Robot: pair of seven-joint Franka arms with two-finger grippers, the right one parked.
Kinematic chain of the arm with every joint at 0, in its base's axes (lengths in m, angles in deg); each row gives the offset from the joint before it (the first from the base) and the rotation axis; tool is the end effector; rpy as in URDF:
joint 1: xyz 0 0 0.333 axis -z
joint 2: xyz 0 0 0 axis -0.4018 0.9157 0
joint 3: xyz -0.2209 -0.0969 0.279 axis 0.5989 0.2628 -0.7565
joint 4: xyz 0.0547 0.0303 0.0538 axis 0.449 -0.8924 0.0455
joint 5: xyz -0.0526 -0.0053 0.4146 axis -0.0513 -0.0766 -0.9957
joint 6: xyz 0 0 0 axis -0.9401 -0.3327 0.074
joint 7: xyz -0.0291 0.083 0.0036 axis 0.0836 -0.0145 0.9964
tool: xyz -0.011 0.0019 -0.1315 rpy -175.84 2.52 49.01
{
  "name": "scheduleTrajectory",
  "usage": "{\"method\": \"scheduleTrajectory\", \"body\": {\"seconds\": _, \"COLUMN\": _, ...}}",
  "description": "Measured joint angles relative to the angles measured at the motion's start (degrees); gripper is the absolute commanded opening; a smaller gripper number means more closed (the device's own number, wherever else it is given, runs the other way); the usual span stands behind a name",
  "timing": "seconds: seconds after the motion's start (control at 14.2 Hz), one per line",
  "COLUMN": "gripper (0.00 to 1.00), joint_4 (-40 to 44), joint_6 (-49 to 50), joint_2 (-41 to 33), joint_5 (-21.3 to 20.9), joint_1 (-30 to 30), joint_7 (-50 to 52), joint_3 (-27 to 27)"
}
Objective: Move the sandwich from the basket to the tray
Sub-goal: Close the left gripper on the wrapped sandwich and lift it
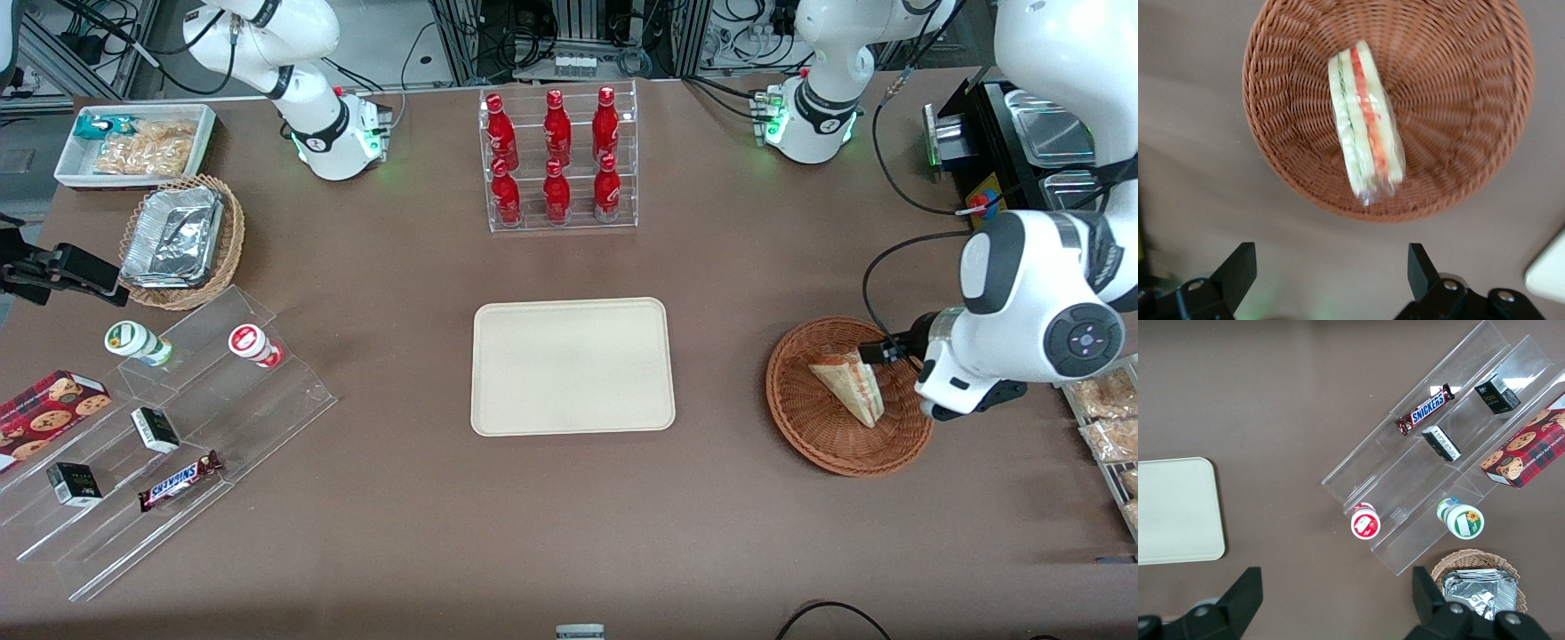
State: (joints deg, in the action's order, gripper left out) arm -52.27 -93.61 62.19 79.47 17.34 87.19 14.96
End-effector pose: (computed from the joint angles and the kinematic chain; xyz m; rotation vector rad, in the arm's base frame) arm 0.6465 -0.0341 0.3696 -2.9702 -0.5501 0.5027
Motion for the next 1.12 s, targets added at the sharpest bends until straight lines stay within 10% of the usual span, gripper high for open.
{"method": "scheduleTrajectory", "body": {"seconds": 0.7, "gripper": 0.97, "joint_4": -4.0, "joint_6": -14.6, "joint_2": 7.7, "joint_5": 0.0, "joint_1": 0.0, "joint_7": 17.8, "joint_3": -0.4}}
{"method": "scheduleTrajectory", "body": {"seconds": 1.12, "gripper": 0.19, "joint_4": -4.0, "joint_6": -16.0, "joint_2": 10.1, "joint_5": 0.1, "joint_1": 0.0, "joint_7": 23.0, "joint_3": -0.4}}
